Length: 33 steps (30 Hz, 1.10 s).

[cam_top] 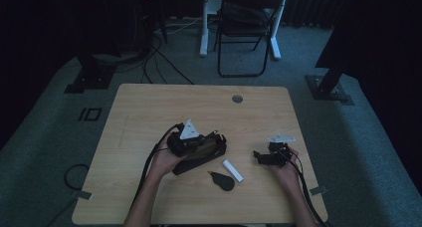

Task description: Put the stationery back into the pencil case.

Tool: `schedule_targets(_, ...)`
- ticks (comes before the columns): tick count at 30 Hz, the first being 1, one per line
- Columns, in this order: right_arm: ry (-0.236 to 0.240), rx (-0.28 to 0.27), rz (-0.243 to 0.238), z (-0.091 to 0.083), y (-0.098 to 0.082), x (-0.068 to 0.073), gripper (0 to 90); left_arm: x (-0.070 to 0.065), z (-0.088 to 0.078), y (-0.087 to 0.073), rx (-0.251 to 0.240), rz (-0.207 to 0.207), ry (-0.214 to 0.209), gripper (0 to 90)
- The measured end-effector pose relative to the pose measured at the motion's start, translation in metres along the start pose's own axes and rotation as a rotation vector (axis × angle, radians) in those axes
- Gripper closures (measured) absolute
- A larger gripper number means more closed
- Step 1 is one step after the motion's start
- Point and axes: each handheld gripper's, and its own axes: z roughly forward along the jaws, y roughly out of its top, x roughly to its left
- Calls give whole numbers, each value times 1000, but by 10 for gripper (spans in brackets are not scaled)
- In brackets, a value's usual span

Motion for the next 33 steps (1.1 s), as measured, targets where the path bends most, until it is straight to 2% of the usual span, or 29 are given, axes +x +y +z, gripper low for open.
schedule_targets(13,0,0,0,0,0,0,142,-2,6,-2,20,5,-6,793)
schedule_targets(22,0,0,1,0,0,0,142,-1,11,-9,46,0,-12,792)
schedule_targets(32,0,0,0,0,0,0,142,-3,15,-12,70,11,-20,790)
schedule_targets(33,0,0,1,0,0,0,142,-3,16,-14,84,16,-20,789)
